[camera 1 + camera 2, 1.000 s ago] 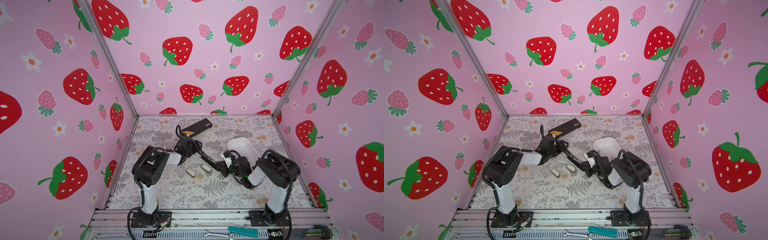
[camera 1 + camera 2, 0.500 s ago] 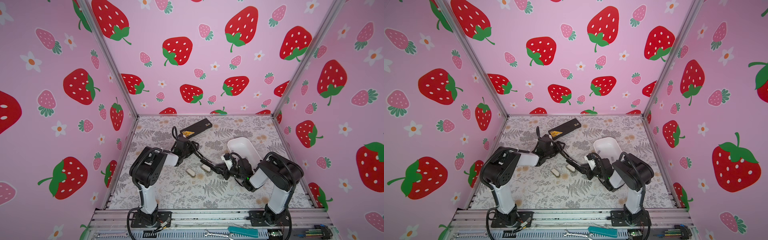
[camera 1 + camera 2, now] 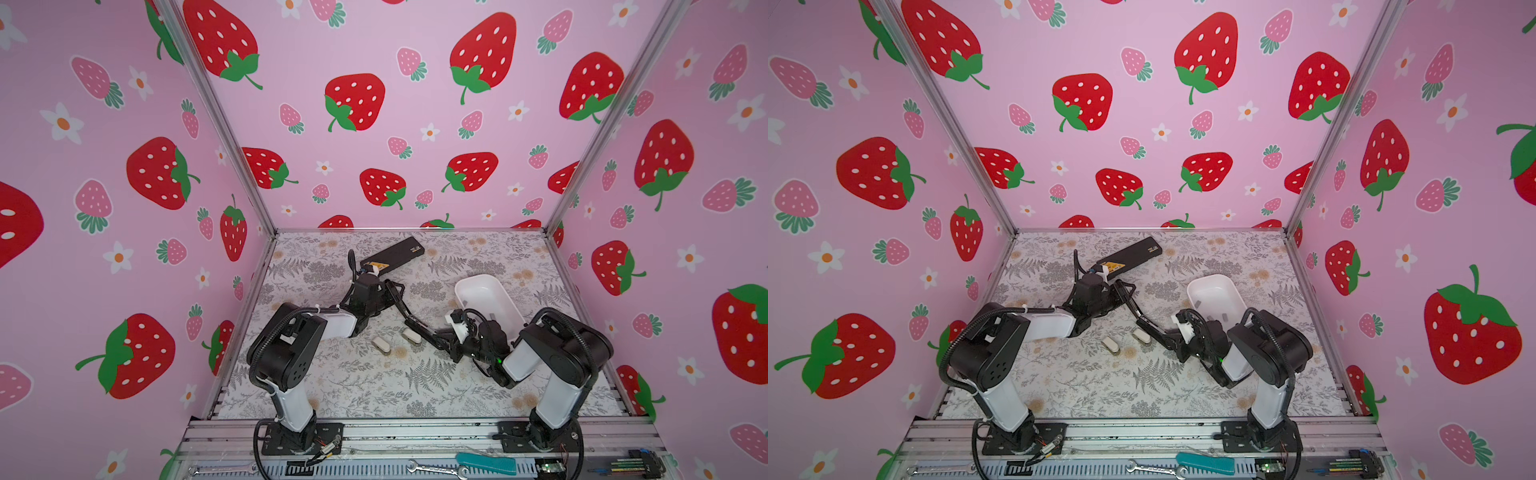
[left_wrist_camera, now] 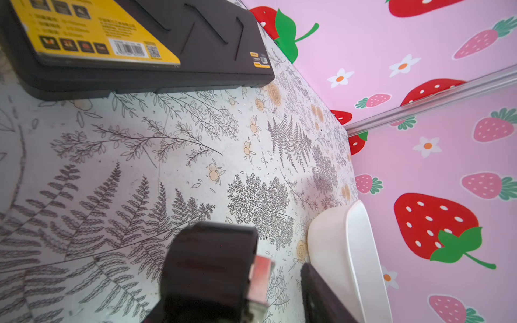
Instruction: Load the staples into the stapler
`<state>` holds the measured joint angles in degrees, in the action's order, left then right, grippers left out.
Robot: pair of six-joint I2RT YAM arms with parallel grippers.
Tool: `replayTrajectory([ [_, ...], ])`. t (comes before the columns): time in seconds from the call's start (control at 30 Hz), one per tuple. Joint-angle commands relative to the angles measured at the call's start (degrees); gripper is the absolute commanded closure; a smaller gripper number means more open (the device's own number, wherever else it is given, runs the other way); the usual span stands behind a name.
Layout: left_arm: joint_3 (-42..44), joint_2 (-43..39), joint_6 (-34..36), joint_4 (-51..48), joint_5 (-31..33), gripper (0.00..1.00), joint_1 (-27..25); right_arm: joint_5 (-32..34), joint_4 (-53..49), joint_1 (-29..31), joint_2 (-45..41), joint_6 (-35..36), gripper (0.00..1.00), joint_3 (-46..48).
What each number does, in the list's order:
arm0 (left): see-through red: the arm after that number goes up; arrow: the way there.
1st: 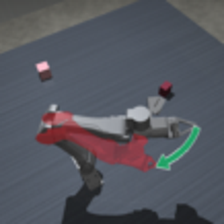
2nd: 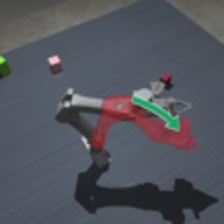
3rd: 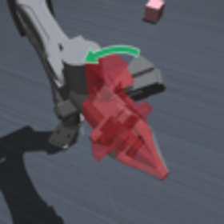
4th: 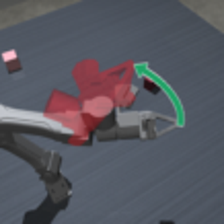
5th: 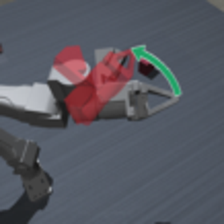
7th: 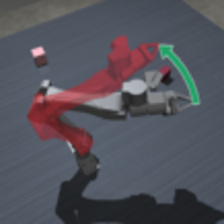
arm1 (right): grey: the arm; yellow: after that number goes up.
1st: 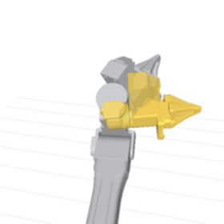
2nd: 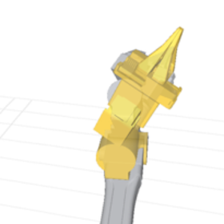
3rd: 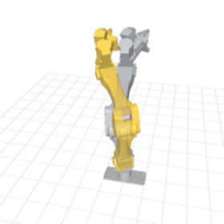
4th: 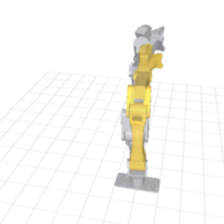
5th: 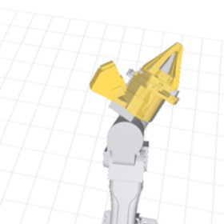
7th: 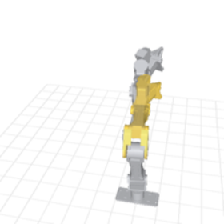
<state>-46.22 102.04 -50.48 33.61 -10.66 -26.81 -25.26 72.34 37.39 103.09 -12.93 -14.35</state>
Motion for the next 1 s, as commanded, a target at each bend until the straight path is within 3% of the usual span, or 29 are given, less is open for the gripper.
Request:
replayTrajectory([
  [0.0, -0.59, -1.17, 1.50, 1.91, -0.52, 0.45, -0.51, 0.45, 0.61, 0.23, -0.87, 1.16, 1.00, 0.77],
  [0.27, -1.22, -4.98, 8.38, -0.49, 2.46, 0.50, -4.53, 0.66, 1.04, 0.23, -1.21, 1.32, 1.00, 1.21],
  [0.4, -0.95, -7.02, 11.61, -1.26, 7.01, 0.49, -7.00, 0.65, 1.41, 0.23, -1.45, 1.24, 1.00, 1.60],
  [0.83, 0.67, -8.01, 26.50, 2.16, 8.96, 0.46, -12.85, 1.39, 2.63, 0.23, -2.31, 1.22, 1.00, 2.84],
  [0.97, 3.64, -8.68, 30.85, 6.70, 8.22, 0.41, -14.09, 1.52, 2.64, 0.23, -2.43, 1.25, 1.00, 2.99],
])
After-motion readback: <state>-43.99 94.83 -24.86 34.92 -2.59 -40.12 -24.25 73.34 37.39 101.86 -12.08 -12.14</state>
